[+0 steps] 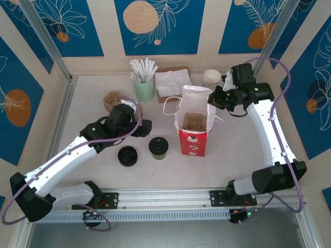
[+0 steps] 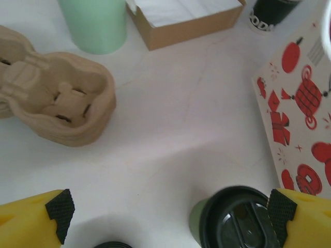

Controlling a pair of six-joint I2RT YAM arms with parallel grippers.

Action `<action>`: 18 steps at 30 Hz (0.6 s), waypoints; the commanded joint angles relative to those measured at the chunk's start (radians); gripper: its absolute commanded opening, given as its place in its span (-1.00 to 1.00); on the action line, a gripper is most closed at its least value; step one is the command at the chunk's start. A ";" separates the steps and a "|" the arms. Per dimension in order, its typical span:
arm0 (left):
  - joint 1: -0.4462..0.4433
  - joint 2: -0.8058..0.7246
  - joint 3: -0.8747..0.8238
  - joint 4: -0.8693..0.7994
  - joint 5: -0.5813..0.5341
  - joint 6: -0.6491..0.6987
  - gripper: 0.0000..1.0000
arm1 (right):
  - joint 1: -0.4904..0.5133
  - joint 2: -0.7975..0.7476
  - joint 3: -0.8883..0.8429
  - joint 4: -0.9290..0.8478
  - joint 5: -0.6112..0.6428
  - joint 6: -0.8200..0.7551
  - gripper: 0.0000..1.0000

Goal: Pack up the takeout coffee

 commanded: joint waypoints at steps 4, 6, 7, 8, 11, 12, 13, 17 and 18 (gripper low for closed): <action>-0.100 0.028 -0.063 0.031 -0.089 -0.061 0.90 | -0.022 0.004 -0.024 -0.042 -0.074 0.057 -0.96; -0.137 0.025 -0.097 0.091 -0.087 -0.054 0.90 | -0.030 -0.027 -0.089 0.016 -0.045 0.041 -0.97; -0.151 0.025 -0.100 0.099 -0.083 -0.062 0.90 | -0.042 -0.041 -0.110 0.030 -0.040 0.040 -0.97; -0.158 0.026 -0.100 0.107 -0.073 -0.064 0.90 | -0.054 -0.046 -0.121 0.040 -0.051 0.036 -0.96; -0.172 0.043 -0.094 0.107 -0.035 -0.063 0.91 | -0.080 -0.060 -0.175 0.075 -0.076 0.020 -0.97; -0.175 0.049 -0.094 0.110 -0.019 -0.061 0.91 | -0.089 -0.065 -0.194 0.083 -0.091 0.015 -0.98; -0.175 0.056 -0.093 0.110 -0.001 -0.060 0.92 | -0.095 -0.072 -0.213 0.089 -0.093 0.017 -0.98; -0.195 0.086 -0.085 0.128 0.040 -0.049 0.92 | -0.100 -0.108 -0.287 0.120 -0.103 0.038 -0.97; -0.206 0.094 -0.085 0.129 0.015 -0.053 0.91 | -0.099 -0.117 -0.303 0.123 -0.103 0.041 -0.97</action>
